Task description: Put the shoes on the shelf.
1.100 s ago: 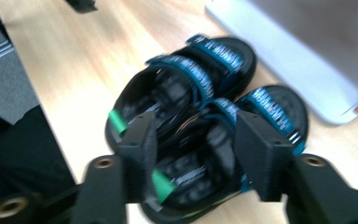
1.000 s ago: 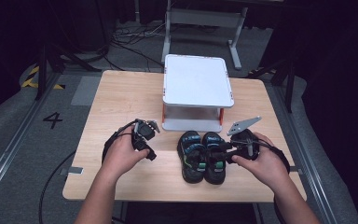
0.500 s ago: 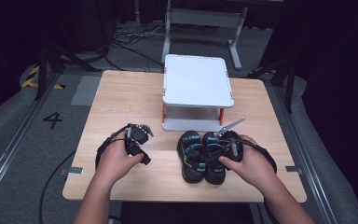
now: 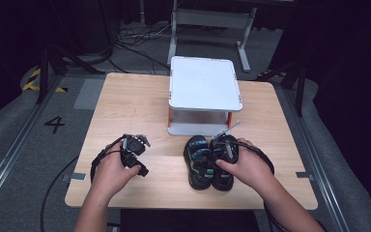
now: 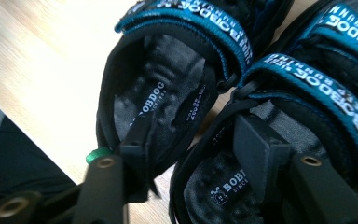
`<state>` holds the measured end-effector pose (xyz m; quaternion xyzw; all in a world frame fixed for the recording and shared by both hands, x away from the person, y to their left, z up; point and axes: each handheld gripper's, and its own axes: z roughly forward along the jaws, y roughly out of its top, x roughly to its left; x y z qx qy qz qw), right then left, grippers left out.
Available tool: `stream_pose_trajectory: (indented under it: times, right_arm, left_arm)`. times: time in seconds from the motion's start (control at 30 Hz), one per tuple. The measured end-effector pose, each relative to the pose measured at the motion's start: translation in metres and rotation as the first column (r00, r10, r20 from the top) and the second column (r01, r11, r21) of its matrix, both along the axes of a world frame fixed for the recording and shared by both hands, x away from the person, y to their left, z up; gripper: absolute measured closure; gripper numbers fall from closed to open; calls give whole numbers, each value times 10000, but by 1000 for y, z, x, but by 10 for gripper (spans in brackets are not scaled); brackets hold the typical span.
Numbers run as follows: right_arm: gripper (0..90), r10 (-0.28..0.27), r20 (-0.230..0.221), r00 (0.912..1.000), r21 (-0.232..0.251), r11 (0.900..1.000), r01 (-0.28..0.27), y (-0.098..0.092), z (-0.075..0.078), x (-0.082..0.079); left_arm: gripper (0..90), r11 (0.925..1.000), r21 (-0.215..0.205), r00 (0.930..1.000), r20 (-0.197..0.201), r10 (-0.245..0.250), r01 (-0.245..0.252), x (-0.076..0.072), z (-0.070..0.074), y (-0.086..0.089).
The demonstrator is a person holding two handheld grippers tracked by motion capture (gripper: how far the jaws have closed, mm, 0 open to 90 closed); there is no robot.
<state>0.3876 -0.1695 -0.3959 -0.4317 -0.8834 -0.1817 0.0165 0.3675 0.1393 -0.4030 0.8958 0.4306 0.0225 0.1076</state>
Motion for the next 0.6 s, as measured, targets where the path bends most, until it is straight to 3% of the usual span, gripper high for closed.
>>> stream_pose_trajectory:
  times: [0.1, 0.13, 0.27, 0.53, 0.6]
  right_arm:
    - [599, 58, -116, 9999, -152, 9999, -60, 1, -3, 1]
    - [658, 275, -52, 9996, -258, 9993, -277, 1, -5, 1]
    - [715, 541, 94, 9985, -485, 9974, -536, 2, -5, 0]
    - [733, 675, 111, 9977, -493, 9965, -669, 2, -6, 1]
    - [722, 1382, 541, 9889, -658, 9887, -1346, 2, -7, -3]
  left_arm:
    - [295, 10000, 27, 10000, 12, -30, 30, 0, 0, 0]
    - [295, 10000, 20, 10000, 7, -58, 58, 0, 1, 0]
    - [295, 10000, 9, 9999, 78, -68, 68, 0, 1, -1]
    - [295, 10000, 5, 10000, 52, -70, 70, 0, 1, -2]
    - [295, 10000, -17, 10000, 54, -73, 73, 0, 1, -2]
